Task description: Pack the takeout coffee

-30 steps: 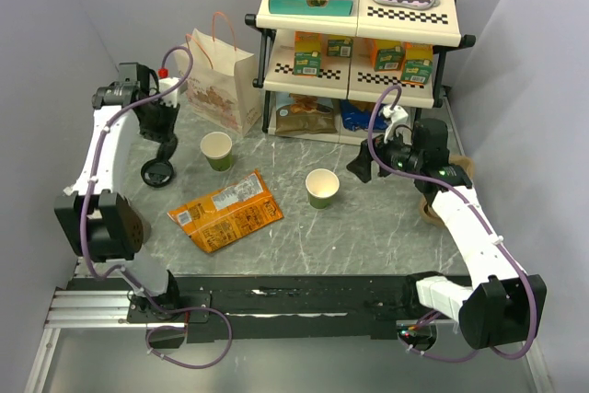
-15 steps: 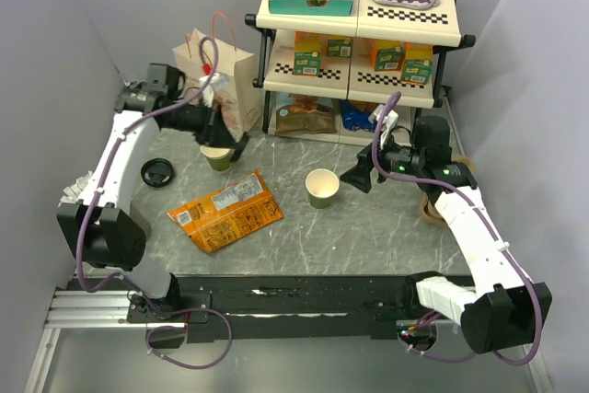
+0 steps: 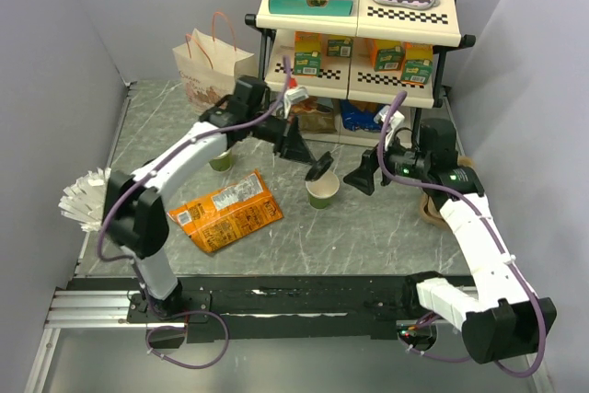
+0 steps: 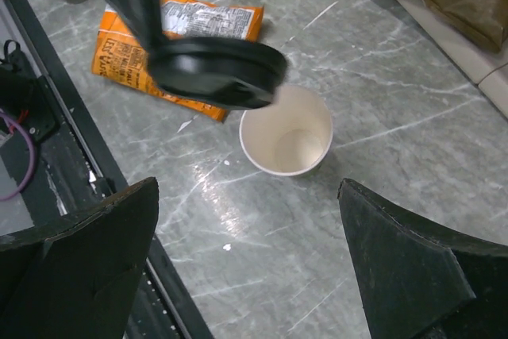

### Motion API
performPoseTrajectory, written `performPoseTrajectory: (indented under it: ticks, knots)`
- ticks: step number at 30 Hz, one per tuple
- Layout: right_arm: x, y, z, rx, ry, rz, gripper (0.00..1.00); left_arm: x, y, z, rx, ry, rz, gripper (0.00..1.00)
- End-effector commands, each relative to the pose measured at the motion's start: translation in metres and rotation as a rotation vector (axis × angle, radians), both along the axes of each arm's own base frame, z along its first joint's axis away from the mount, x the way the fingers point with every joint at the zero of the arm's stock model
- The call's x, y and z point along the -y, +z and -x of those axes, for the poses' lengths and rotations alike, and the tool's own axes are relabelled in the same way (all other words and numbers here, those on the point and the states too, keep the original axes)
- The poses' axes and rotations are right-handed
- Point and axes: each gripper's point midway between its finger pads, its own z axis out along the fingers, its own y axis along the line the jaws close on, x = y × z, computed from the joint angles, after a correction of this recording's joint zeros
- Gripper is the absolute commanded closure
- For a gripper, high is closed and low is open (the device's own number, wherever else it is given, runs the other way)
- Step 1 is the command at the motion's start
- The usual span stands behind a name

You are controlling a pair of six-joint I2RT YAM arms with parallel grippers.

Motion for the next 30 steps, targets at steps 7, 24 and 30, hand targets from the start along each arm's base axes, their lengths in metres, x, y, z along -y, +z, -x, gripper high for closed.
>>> performPoseTrajectory:
  ticks: [7, 24, 30]
  knots:
    - [0.015, 0.008, 0.021, -0.016, -0.05, -0.02, 0.0, 0.04, -0.006, -0.018, -0.163, -0.101, 0.153, 0.99]
    - [0.009, -0.018, 0.022, 0.183, 0.162, 0.102, 0.0, 0.03, -0.02, -0.039, -0.049, 0.008, 0.073, 0.77]
    - [-0.016, -0.03, 0.031, 0.404, 0.455, 0.312, 0.06, -0.02, -0.016, -0.073, 0.065, 0.248, -0.039, 0.47]
